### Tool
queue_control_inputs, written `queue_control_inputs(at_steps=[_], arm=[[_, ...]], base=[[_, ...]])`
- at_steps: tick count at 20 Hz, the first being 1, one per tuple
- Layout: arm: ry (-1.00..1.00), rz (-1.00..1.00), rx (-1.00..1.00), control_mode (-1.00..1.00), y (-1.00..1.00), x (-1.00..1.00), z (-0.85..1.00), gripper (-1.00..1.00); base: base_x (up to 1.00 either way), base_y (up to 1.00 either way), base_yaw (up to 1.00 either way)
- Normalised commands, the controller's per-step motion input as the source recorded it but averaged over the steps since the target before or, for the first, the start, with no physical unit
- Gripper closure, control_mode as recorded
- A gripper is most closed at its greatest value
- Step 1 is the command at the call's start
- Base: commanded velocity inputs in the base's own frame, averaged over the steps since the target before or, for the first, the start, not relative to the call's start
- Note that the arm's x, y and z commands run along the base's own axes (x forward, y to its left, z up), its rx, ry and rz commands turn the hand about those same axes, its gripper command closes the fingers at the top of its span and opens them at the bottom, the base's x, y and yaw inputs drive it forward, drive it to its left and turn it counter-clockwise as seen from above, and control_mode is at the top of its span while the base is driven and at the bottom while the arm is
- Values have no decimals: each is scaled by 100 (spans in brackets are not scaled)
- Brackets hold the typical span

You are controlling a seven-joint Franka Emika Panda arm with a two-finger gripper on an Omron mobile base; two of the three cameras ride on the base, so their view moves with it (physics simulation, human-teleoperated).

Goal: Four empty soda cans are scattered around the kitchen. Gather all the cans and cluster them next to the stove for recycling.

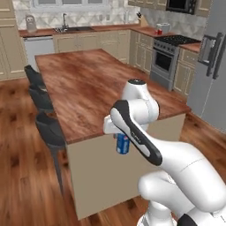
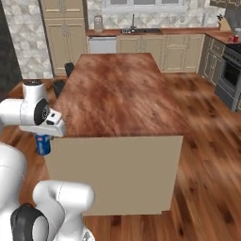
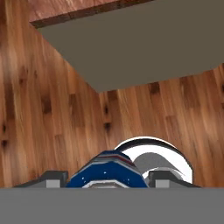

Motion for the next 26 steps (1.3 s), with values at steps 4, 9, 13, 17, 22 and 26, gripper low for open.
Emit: queue_control_inputs(at_steps=[4,9,13,17,22,26], arm=[[0,0,0,100,0,0,0,100],[0,0,0,100,0,0,0,100],[0,0,0,100,0,0,0,100],[0,0,0,100,0,0,0,100],[0,0,0,100,0,0,0,100],[0,0,0,100,0,0,0,100]], base=[[-55,-99,-16],[-14,-100,-6],[3,-100,0],[14,-100,0],[19,-100,0],[48,-100,0]])
